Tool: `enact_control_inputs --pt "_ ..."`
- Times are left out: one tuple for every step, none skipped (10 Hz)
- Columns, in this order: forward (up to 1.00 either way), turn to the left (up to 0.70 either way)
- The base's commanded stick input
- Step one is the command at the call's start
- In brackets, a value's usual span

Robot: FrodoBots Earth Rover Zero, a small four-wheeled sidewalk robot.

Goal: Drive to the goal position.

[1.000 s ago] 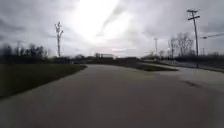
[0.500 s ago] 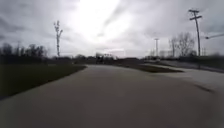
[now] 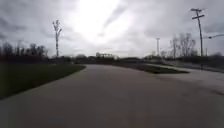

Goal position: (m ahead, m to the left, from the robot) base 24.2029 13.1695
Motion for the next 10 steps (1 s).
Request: enact_control_inputs --pt "1.0 0.4" --pt "1.0 0.4" --pt "1.0 0.04" --pt "1.0 0.02" --pt "1.0 0.01" --pt "1.0 0.0" --pt "1.0 0.0" --pt "1.0 0.0" --pt "1.0 0.0" --pt "1.0 0.01"
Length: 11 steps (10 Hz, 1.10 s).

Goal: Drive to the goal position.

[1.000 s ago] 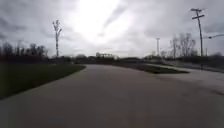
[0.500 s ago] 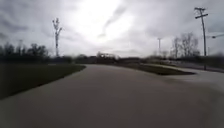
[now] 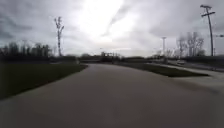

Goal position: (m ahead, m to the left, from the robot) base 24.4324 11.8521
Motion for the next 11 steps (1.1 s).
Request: enact_control_inputs --pt "1.0 0.0" --pt "1.0 0.0" --pt "1.0 0.0" --pt "1.0 0.0" --pt "1.0 0.0" --pt "1.0 0.0" --pt "1.0 0.0" --pt "1.0 0.0" --pt "1.0 0.0" --pt "1.0 0.0" --pt "1.0 0.0"
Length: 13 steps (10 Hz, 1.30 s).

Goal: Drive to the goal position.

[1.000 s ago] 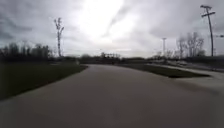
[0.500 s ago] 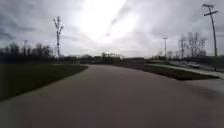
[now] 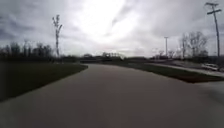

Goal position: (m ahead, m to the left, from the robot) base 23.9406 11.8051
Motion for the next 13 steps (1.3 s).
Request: enact_control_inputs --pt "1.0 0.0" --pt "1.0 0.0" --pt "1.0 0.0" --pt "1.0 0.0" --pt "1.0 0.0" --pt "1.0 0.0" --pt "1.0 0.0" --pt "1.0 0.0" --pt "1.0 0.0" --pt "1.0 0.0" --pt "1.0 0.0" --pt "1.0 0.0" --pt "1.0 0.0"
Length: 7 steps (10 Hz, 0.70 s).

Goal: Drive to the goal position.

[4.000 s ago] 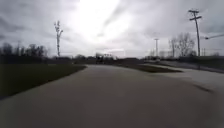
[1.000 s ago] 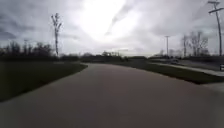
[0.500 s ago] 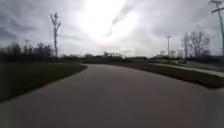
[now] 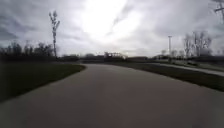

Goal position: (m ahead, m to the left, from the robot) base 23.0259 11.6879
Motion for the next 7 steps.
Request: enact_control_inputs --pt "1.0 0.0" --pt "1.0 0.0" --pt "1.0 0.0" --pt "1.0 0.0" --pt "1.0 0.0" --pt "1.0 0.0" --pt "1.0 0.0"
